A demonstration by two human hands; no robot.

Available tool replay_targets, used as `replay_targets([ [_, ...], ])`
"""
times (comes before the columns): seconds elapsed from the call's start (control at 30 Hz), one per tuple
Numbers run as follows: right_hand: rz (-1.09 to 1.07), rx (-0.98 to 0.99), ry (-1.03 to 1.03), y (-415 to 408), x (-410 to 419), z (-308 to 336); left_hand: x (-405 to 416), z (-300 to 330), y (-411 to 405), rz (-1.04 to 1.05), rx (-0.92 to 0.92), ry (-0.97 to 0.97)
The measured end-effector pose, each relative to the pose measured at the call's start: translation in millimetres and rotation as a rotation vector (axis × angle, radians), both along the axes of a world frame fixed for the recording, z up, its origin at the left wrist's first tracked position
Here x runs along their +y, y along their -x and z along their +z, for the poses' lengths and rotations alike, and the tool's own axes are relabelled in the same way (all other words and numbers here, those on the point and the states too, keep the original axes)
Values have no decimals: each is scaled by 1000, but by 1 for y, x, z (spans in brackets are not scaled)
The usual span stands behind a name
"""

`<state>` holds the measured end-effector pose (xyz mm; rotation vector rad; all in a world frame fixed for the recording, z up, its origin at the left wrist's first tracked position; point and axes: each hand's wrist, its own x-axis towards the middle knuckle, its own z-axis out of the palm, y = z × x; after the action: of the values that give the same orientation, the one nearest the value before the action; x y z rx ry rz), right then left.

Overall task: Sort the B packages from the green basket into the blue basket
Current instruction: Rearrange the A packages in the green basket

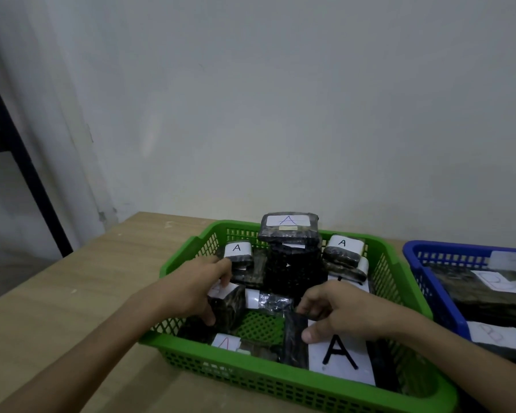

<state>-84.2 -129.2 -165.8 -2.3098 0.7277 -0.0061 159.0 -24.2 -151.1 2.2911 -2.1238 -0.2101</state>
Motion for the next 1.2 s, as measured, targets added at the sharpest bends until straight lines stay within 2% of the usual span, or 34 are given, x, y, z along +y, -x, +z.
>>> replay_targets([
  [0.1,-6,-1,4,0,0,0,3,-9,2,-68,-30,64],
  [0.33,-6,-11,12,1,2,3,-5,8,14,-79,73,7],
  [0.43,1,-31,28,0,4,5,-16,36,20,-100,116,243],
  [0.5,1,-49,43,0,5,6,-33,48,28,-23,268,462],
  [0.57,-6,-67,54,0,6,7,-56,49,38,101,367,578],
  [0.63,-22,-102,49,0,8,8,-81,42,44,258,466,512],
  [0.73,-67,-173,69,-1,7,9,-101,33,46,437,873,351],
  [0.77,-82,-190,83,-1,6,9,-103,32,45,477,982,357],
  [0.87,-129,-219,130,-1,3,8,-99,39,30,572,1102,479],
  [0.93,-154,-243,155,-1,2,8,-89,48,14,612,1130,543],
  [1.03,-185,-308,187,-1,4,9,-68,56,-8,686,1065,556],
  [1.2,-379,-659,437,0,11,19,-35,51,-13,689,882,487],
])
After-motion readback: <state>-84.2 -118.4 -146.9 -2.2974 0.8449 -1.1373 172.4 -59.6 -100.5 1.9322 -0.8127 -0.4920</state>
